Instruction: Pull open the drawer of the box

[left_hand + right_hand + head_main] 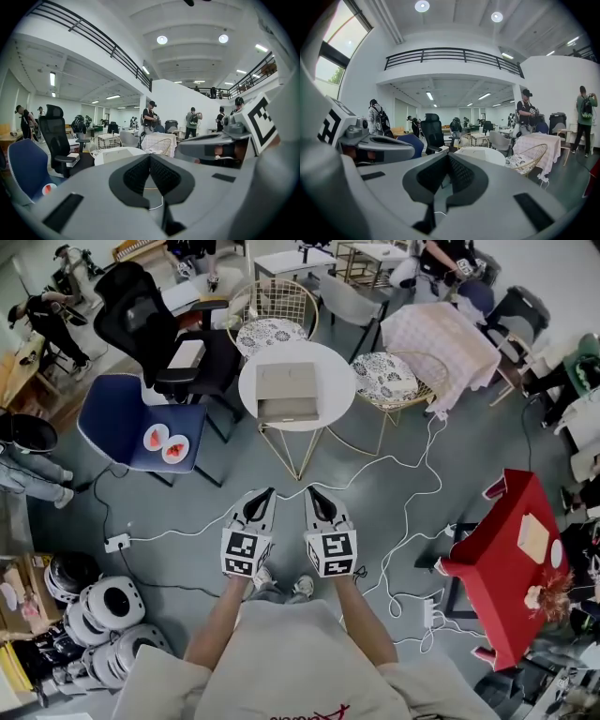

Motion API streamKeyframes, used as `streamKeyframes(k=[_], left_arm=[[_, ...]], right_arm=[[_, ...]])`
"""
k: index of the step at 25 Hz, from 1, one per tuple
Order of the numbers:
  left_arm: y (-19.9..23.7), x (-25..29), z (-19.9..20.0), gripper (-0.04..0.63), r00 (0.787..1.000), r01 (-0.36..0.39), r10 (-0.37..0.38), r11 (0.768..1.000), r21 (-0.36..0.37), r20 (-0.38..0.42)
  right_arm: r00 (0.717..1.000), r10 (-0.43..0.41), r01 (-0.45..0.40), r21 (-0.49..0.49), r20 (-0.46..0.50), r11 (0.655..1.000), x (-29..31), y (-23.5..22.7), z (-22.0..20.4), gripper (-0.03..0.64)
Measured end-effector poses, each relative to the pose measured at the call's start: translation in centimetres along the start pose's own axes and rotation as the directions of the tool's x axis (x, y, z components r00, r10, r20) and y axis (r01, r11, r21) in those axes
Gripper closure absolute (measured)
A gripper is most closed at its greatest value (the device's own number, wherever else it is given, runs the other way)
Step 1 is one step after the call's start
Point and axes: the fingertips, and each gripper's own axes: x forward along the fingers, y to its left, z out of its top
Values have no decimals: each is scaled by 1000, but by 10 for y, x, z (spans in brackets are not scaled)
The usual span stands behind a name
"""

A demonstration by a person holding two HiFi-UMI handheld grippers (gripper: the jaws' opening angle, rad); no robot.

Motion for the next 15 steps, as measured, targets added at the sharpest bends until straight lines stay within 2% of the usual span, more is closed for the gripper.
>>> streamKeyframes(k=[15], left_arm=[[8,-9,-2,583,1000,-16,16,1000,4,-2]], right_arm=[[1000,29,-29,-12,8,1000,3,16,3,601]])
